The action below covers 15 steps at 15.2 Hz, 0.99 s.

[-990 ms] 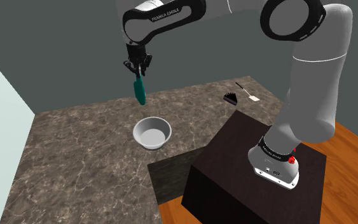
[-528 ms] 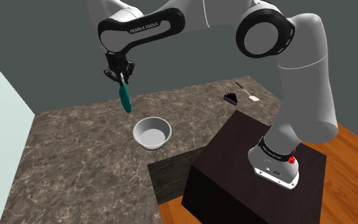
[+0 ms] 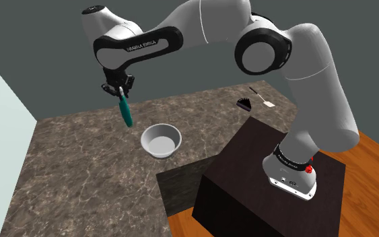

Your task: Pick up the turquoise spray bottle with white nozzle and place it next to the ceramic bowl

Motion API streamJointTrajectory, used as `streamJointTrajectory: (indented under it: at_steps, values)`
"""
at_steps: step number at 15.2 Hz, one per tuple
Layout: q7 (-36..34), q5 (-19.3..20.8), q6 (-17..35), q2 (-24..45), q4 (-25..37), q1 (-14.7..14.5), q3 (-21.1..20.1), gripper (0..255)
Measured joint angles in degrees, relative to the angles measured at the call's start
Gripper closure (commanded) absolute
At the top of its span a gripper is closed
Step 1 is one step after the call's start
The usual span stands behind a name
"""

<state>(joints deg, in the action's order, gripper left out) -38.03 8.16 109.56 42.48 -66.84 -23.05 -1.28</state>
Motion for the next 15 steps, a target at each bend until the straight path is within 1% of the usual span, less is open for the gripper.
streamJointTrajectory:
  at_steps: [6,15]
  values:
    - [-0.44,0.18,3.80,1.28,-2.54,0.07,0.07,255]
    - [-1.19,0.47,8.64,4.17,-4.53,-0.03,0.21,255]
